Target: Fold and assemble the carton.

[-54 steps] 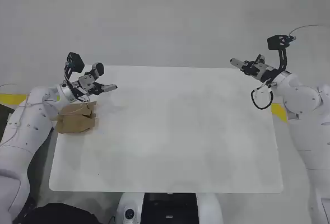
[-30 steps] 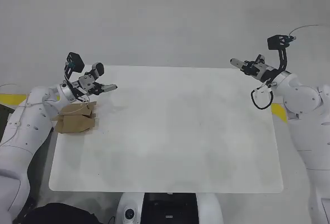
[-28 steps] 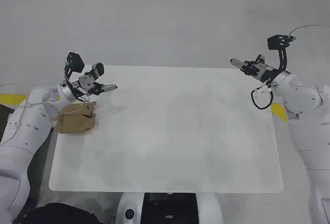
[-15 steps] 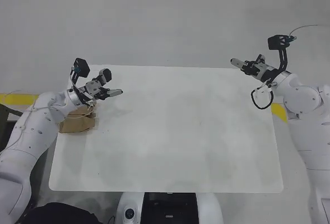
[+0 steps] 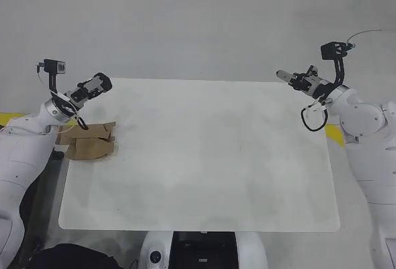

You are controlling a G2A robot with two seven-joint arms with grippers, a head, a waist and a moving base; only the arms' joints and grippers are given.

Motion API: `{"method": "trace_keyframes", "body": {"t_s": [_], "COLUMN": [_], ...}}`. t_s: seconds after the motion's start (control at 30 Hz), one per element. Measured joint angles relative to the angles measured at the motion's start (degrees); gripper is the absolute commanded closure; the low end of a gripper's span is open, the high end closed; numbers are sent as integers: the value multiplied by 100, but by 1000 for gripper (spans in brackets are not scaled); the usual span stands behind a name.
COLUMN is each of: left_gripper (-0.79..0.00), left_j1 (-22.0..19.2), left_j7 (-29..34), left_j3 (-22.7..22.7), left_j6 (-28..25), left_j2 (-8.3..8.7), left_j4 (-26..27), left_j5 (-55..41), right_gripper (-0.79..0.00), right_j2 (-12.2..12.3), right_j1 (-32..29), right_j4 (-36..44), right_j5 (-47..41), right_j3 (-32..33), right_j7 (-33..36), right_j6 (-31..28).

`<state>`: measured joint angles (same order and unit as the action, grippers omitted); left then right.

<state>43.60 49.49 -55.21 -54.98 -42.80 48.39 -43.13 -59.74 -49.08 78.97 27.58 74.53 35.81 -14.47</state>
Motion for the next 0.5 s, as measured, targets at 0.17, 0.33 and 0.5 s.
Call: {"method": "trace_keyframes", "body": {"t_s": [0.17,0.33,0.5], "left_gripper": [-785,-785,-785], "left_j1": [76,119,118], "left_j7": [370,596,589], "left_j3": [-151,-271,-267], "left_j6": [384,614,607], "left_j2": [34,62,61], "left_j4": [-224,-280,-279], "left_j5": [-581,-819,-812], "right_gripper": [-785,-785,-785], "right_j2": [0,0,0], "right_j1": [0,0,0], "right_j4": [0,0,0], "right_j5": [0,0,0], "right_j3": [0,0,0], "right_j7": [0,0,0], "right_j6": [0,0,0]}}
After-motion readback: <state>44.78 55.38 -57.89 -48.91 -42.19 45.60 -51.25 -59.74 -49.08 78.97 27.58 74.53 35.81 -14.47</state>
